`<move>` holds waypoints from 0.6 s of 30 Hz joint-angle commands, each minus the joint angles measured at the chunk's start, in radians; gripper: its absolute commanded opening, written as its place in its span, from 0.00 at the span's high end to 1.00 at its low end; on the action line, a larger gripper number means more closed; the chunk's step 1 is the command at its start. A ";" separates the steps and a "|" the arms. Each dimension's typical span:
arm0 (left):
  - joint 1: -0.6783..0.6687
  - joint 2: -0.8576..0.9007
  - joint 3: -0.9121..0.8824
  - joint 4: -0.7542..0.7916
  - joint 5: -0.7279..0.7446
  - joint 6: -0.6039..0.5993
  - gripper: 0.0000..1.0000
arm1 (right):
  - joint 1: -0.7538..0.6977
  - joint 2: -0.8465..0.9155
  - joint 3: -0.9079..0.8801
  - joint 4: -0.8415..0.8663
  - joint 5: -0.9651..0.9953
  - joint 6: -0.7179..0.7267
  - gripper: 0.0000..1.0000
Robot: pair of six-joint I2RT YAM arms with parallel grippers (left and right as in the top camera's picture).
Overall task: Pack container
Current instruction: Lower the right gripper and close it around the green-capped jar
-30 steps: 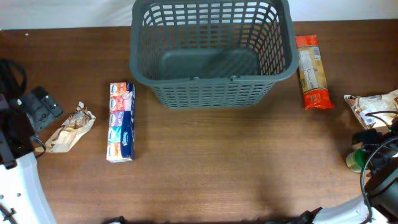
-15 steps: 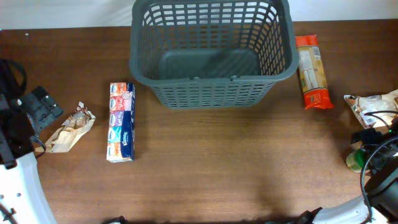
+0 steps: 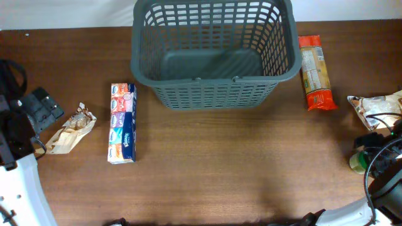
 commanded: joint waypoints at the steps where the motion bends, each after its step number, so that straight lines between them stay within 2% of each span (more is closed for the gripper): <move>1: 0.007 0.004 0.002 -0.001 0.004 -0.010 0.01 | -0.002 0.008 -0.008 0.000 -0.003 0.000 0.29; 7: 0.007 0.004 0.002 -0.001 0.004 -0.010 0.01 | -0.002 0.008 -0.008 0.000 -0.003 0.000 0.57; 12: 0.007 0.004 0.002 0.000 0.004 -0.010 0.01 | -0.002 0.008 -0.008 -0.001 -0.015 0.000 0.96; 18: 0.007 0.004 0.002 0.003 0.004 -0.010 0.01 | -0.002 0.002 0.043 -0.055 -0.051 -0.006 0.96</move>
